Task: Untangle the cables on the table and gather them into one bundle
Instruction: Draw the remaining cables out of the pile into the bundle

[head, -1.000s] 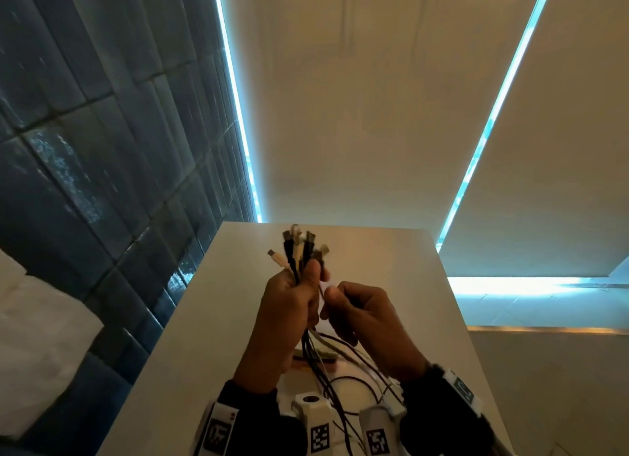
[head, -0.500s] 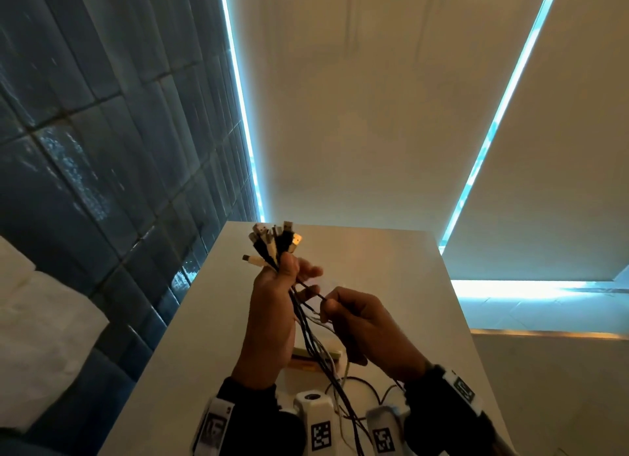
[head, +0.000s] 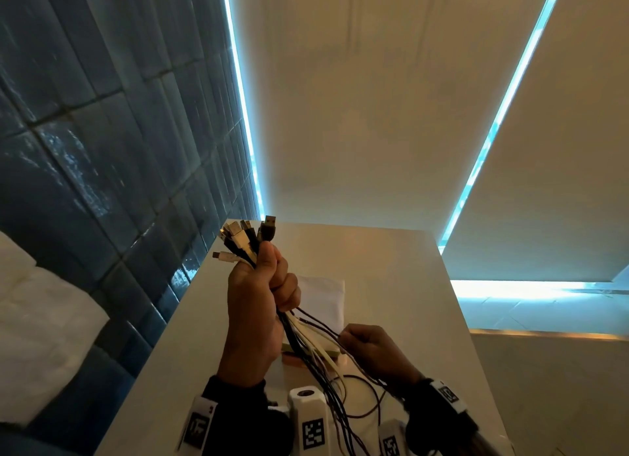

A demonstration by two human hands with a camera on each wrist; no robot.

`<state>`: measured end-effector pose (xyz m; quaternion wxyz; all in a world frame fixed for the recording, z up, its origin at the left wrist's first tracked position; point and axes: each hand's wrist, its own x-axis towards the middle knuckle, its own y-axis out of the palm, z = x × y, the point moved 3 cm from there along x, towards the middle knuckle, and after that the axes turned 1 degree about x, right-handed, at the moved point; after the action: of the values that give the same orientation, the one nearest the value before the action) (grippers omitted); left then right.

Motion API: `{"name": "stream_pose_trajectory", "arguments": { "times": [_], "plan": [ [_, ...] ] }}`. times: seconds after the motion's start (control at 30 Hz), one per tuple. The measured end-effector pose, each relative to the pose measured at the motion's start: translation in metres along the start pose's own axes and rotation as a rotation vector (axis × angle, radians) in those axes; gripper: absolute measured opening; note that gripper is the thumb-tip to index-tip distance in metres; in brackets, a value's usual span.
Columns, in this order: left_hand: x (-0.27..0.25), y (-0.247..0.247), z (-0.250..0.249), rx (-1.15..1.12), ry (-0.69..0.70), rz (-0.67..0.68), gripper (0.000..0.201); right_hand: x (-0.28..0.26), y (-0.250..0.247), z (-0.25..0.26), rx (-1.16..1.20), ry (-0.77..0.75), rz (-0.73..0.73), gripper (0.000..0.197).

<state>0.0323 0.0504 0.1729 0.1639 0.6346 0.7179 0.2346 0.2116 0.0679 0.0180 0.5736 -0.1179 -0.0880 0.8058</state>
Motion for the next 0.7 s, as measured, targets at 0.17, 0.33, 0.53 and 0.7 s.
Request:
{"name": "stream_pose_trajectory", "arguments": {
  "times": [0.17,0.33,0.53,0.7],
  "plan": [
    [-0.001,0.002,-0.005,-0.001,-0.004,0.013,0.030,0.001,-0.003,-0.018,0.013,0.071,-0.019,0.032],
    [0.001,0.003,-0.004,-0.026,-0.067,-0.006,0.031,-0.001,0.000,-0.034,-0.072,0.275,0.147,0.029],
    [0.000,-0.004,-0.012,-0.026,-0.123,-0.019,0.033,-0.023,-0.047,-0.051,-0.324,0.624,0.342,0.027],
    [0.001,-0.007,-0.009,-0.033,-0.137,-0.003,0.033,-0.053,-0.091,-0.081,-0.446,0.815,0.293,0.018]
  ]
}}
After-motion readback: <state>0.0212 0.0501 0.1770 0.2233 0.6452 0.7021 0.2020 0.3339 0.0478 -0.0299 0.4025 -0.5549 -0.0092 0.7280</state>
